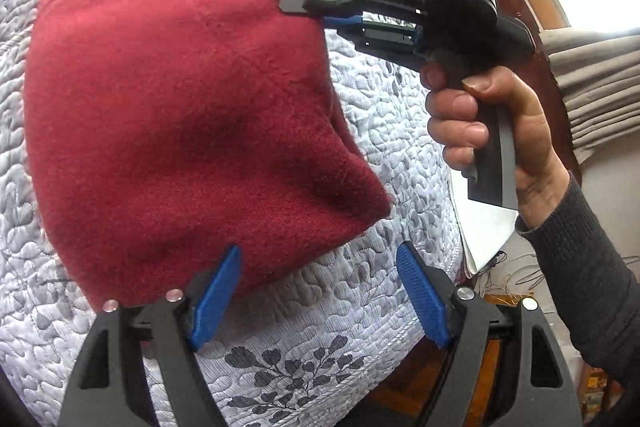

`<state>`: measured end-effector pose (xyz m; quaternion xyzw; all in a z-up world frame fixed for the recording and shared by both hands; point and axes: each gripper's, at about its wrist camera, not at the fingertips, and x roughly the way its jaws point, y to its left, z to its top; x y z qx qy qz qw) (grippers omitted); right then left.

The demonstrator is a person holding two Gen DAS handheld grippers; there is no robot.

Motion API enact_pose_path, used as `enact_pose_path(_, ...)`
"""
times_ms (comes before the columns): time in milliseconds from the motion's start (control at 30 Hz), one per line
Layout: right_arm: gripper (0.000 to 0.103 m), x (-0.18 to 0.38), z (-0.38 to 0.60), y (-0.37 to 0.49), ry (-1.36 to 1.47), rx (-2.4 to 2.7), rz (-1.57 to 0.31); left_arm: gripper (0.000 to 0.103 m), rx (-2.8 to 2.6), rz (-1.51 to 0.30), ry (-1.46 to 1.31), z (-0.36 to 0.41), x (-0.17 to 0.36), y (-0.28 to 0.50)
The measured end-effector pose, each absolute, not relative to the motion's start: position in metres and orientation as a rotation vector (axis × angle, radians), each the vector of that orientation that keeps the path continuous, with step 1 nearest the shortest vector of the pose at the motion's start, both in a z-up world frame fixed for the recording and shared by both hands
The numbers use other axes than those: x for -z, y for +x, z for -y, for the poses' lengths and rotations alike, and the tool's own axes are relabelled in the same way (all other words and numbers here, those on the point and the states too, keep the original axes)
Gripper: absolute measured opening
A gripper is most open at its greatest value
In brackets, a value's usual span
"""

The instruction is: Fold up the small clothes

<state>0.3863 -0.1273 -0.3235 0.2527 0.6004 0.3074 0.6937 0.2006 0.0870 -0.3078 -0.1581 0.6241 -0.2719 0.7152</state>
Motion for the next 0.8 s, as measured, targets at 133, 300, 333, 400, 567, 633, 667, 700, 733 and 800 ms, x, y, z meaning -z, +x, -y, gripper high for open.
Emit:
enact_pose_path(133,0.007,0.344,0.151,0.4,0.631,-0.588,-1.341,0.079,0.634,-1.384,-0.359,-0.081,0.307,0.204)
enact_pose_path(300,0.02,0.358,0.15,0.392,0.681,-0.638,-1.381,0.079,0.62,-1.431,-0.361,-0.08,0.322,0.206)
enact_pose_path(333,0.03,0.351,0.153,0.388,0.679,-0.638,-1.368,0.079,0.617,-1.437,-0.364,-0.08,0.324,0.206)
enact_pose_path(400,0.039,0.333,0.158,0.373,0.648,-0.644,-1.331,0.079,0.613,-1.441,-0.375,-0.083,0.325,0.204)
enact_pose_path(567,0.043,0.319,0.142,0.328,0.479,-0.647,-1.365,0.079,0.617,-1.429,-0.388,-0.087,0.321,0.202)
enact_pose_path(633,0.054,0.325,0.136,0.317,0.434,-0.637,-1.389,0.079,0.614,-1.427,-0.384,-0.088,0.32,0.202)
enact_pose_path(667,0.054,0.331,0.133,0.314,0.435,-0.642,-1.409,0.079,0.609,-1.43,-0.382,-0.088,0.321,0.202)
enact_pose_path(700,0.041,0.338,0.131,0.312,0.443,-0.651,-1.427,0.079,0.603,-1.434,-0.381,-0.089,0.322,0.203)
enact_pose_path(733,0.018,0.344,0.129,0.312,0.443,-0.646,-1.443,0.079,0.595,-1.438,-0.381,-0.09,0.324,0.203)
enact_pose_path(800,0.015,0.348,0.136,0.313,0.471,-0.606,-1.443,0.079,0.581,-1.445,-0.383,-0.091,0.324,0.203)
